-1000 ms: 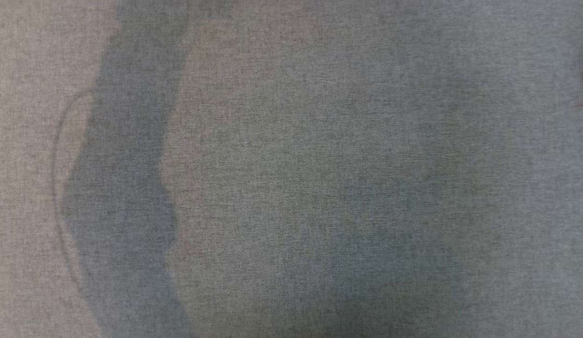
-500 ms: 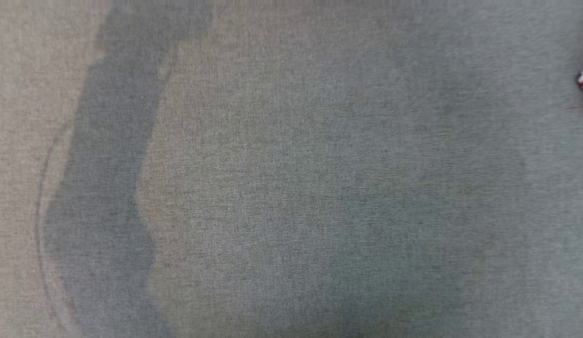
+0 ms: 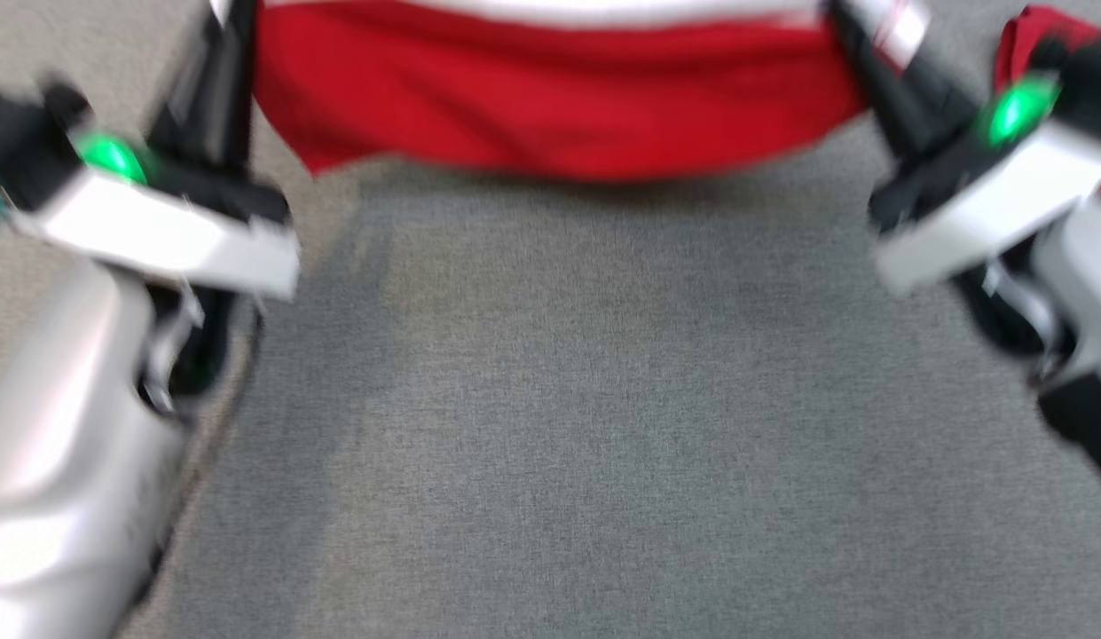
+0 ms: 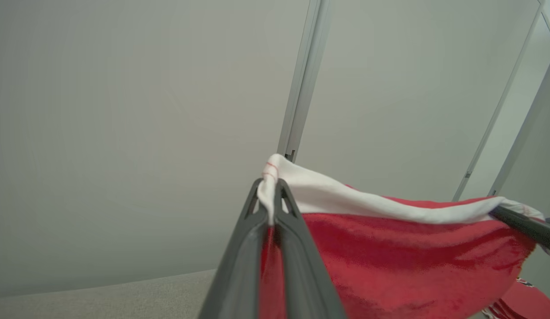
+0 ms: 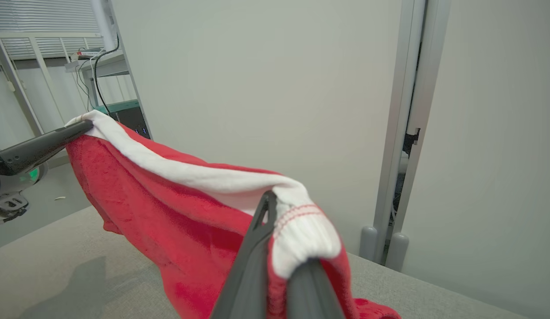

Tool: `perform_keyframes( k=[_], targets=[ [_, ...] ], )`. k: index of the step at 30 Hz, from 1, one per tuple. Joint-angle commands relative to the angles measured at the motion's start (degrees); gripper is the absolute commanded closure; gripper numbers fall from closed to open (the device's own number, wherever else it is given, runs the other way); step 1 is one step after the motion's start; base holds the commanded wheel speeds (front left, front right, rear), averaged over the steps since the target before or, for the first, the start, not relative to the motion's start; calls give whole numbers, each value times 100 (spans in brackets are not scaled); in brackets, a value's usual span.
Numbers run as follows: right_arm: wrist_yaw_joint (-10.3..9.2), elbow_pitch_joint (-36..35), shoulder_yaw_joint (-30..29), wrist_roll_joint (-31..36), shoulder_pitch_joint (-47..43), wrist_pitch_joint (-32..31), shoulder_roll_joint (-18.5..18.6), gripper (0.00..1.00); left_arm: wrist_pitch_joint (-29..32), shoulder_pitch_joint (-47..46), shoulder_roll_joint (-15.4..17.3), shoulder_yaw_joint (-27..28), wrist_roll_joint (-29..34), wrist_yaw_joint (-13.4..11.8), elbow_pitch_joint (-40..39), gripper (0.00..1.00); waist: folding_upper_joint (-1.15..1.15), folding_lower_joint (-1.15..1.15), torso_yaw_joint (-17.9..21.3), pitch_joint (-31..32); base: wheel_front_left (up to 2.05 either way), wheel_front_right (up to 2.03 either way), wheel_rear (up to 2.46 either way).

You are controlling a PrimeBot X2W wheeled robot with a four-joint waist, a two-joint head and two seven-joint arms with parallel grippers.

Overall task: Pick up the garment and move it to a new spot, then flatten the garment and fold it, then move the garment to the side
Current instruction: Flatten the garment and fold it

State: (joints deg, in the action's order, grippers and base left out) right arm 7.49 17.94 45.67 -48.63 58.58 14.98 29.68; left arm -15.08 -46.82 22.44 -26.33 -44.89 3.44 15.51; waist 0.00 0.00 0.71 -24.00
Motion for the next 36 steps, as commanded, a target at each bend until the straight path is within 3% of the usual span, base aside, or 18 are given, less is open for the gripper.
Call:
perform_keyframes(
  k=[1,7,19,29,36],
  targets=[
    [1,-166,-69,123,-357,27,33,100,-6,349,-58,102,68,-21,-165,100,0,0,-32,235,0,0,0],
    [2,-755,-415,469,-2004,29,-64,100,-6,2078,-348,538,356,91,-651,100,0,0,-39,644,0,0,0],
    [1,-1142,-551,961,-4131,28,-244,100,-7,4029,-975,1391,715,320,-467,100,0,0,-21,1248,0,0,0],
    [2,-1188,-287,1219,-5205,29,-470,100,-7,4875,-1314,1662,1102,407,-288,100,0,0,-83,1582,0,0,0],
    [2,-1552,-405,1397,-5338,29,-589,100,-7,4619,-1017,1597,1235,401,-582,100,0,0,27,1600,0,0,0]
  ],
)
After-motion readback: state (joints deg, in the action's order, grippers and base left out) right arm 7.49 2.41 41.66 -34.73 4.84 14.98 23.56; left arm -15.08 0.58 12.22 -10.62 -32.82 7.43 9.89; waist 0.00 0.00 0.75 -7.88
